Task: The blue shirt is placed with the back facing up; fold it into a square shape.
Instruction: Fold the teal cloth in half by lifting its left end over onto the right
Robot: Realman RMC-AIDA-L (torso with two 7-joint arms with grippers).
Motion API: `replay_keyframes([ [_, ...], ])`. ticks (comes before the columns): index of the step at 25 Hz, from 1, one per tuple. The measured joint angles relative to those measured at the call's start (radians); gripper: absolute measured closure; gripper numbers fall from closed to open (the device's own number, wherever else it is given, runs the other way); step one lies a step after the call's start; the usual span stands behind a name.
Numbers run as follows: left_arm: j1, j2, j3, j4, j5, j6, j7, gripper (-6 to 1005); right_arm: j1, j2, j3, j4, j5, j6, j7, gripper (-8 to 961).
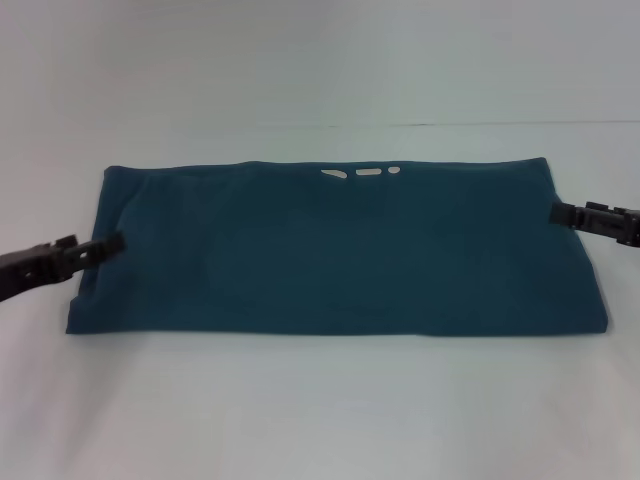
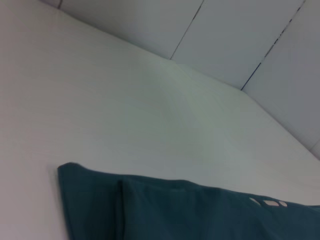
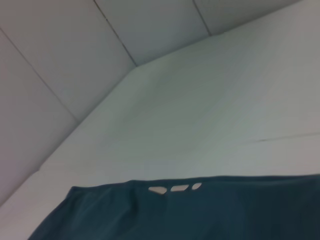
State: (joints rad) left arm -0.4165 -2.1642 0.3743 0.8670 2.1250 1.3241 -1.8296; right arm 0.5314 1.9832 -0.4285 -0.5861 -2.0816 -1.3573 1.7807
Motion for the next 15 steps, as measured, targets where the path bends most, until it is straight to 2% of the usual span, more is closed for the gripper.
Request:
replay_keyframes([
  [5, 0.034, 0.001, -0.004, 0.038, 0.044, 0.024, -0.028, 106, -0.018, -0.017, 0.007, -0.009, -0.001, -0.054, 0.039, 20],
  [10, 0.035, 0.001, -0.002, 0.047, 0.137, 0.019, -0.064, 107, -0.029, -0.021, 0.013, -0.010, 0.001, -0.068, 0.043, 23],
  [15, 0.032, 0.001, 0.003, 0.039, 0.160, 0.008, -0.073, 107, -0.028, -0.023, 0.016, -0.010, 0.003, -0.067, 0.048, 24],
])
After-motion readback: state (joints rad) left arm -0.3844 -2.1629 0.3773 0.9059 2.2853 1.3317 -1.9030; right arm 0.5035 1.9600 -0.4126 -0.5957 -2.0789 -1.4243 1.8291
